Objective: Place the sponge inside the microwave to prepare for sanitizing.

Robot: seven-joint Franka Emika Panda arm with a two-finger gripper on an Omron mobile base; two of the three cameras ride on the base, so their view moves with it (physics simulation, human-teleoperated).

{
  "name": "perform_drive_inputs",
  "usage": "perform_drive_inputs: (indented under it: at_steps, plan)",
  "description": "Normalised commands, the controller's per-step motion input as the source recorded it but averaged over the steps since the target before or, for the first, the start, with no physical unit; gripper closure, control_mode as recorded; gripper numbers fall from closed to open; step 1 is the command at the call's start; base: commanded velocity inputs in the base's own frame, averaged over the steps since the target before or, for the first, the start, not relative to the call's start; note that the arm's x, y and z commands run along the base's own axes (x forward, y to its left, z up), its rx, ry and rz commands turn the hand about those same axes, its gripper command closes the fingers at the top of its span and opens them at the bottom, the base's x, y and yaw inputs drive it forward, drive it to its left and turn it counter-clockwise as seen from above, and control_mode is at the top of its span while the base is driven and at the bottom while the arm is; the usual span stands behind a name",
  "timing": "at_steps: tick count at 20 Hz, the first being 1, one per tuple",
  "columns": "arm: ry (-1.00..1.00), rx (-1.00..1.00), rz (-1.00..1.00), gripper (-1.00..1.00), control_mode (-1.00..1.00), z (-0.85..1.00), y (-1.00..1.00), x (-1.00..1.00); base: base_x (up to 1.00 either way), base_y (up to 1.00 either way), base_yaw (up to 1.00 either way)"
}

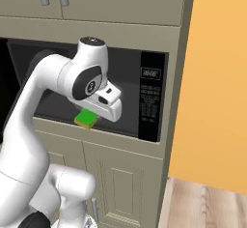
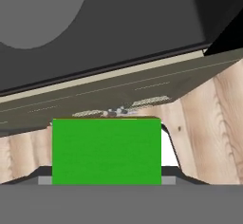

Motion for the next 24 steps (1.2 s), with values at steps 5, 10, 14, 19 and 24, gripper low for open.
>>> perform_drive_inputs:
  at_steps: [5,10,14,19,24]
  plan:
    - [-0.24,-0.01,0.01,1.00,-1.00,0.03,0.37,-0.03,0.00,0.00,0.00]
    - [-0.31,-0.03,0.00,1.00,-1.00,-0.14,0.41,0.05,0.00,0.00,0.00]
    - [-0.17,-0.03,0.00,1.00,-1.00,-0.07,0.29,0.15,0.00,0.00,0.00]
    - [-0.05,-0.01,0.03,1.00,-1.00,-0.04,0.11,0.26,0.00,0.00,0.00]
    - [-0.04,-0.03,0.10,1.00,-1.00,0.05,0.07,0.29,0.00,0.00,0.00]
